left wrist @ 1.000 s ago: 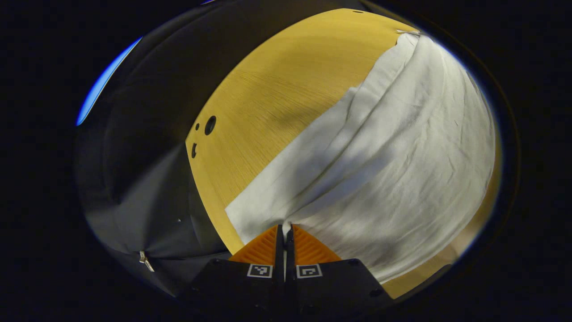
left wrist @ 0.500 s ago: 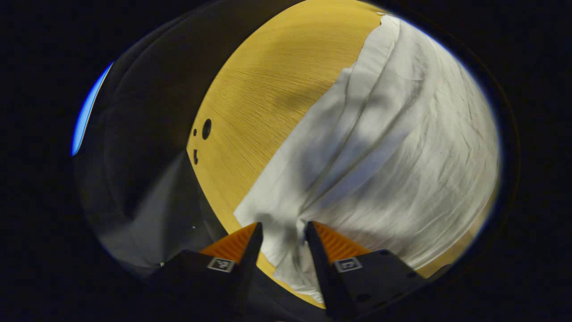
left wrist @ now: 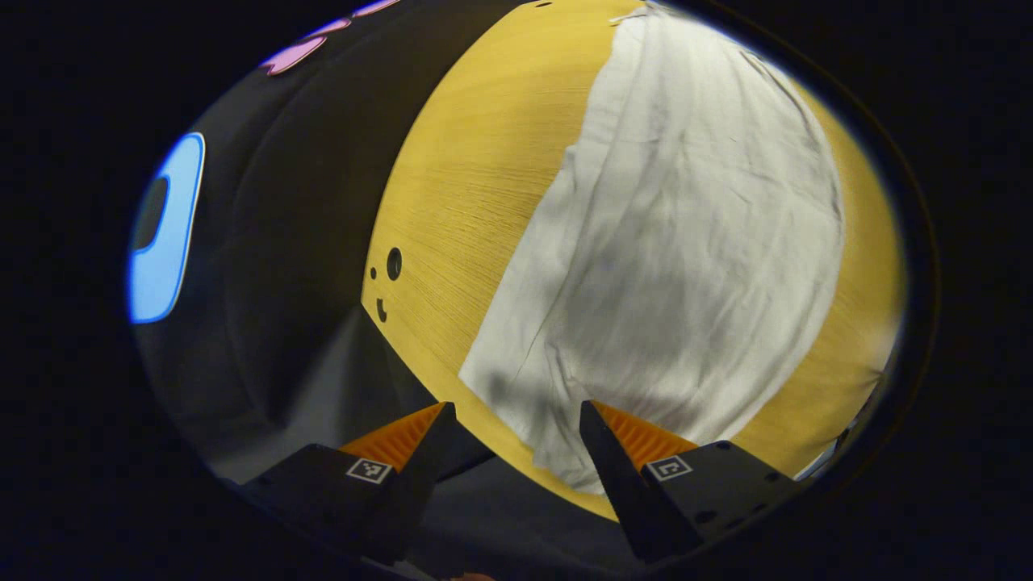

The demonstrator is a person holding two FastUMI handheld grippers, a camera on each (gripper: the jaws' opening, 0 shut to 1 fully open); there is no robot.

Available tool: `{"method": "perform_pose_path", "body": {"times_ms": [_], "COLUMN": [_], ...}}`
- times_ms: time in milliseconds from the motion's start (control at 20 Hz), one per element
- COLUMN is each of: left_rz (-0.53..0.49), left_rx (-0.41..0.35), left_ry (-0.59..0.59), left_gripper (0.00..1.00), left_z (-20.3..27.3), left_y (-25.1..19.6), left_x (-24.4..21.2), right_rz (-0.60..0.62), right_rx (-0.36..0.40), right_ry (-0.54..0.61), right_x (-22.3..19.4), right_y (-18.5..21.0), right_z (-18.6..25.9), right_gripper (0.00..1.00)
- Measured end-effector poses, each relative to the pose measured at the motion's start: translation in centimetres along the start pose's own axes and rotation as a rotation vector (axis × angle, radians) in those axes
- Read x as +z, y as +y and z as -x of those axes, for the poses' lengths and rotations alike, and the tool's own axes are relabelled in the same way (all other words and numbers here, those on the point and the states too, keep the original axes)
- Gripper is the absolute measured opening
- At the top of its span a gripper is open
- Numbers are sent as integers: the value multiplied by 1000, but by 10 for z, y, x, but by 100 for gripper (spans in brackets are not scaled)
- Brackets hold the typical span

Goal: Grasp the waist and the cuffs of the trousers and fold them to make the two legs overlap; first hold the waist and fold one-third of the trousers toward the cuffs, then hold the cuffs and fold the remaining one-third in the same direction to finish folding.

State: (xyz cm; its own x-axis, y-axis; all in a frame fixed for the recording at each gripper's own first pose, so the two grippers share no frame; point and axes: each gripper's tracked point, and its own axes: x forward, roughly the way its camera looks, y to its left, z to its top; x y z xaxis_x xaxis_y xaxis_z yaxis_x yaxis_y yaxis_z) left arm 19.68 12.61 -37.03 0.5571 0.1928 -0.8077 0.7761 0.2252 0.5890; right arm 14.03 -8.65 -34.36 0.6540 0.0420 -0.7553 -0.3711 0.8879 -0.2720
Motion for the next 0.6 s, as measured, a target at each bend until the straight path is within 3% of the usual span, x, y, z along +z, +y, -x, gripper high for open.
{"method": "perform_pose_path", "body": {"times_ms": [100,250,600], "left_rz": [8,100,501], "left_rx": [33,78,143], "left_ry": [-37,-91,-176], "left_gripper": [98,98,96], "left_z": [19,49,93], "left_y": [-3,-8,-16], "left_x": [-4,-6,-4], "right_rz": [-178,-455,-968], "right_rx": [-3,-6,4], "right_ry": [-2,-2,31], "right_x": [-6,-21,-51], "right_y": [9,26,55], "right_z": [13,27,18], "right_gripper": [71,72,72]}}
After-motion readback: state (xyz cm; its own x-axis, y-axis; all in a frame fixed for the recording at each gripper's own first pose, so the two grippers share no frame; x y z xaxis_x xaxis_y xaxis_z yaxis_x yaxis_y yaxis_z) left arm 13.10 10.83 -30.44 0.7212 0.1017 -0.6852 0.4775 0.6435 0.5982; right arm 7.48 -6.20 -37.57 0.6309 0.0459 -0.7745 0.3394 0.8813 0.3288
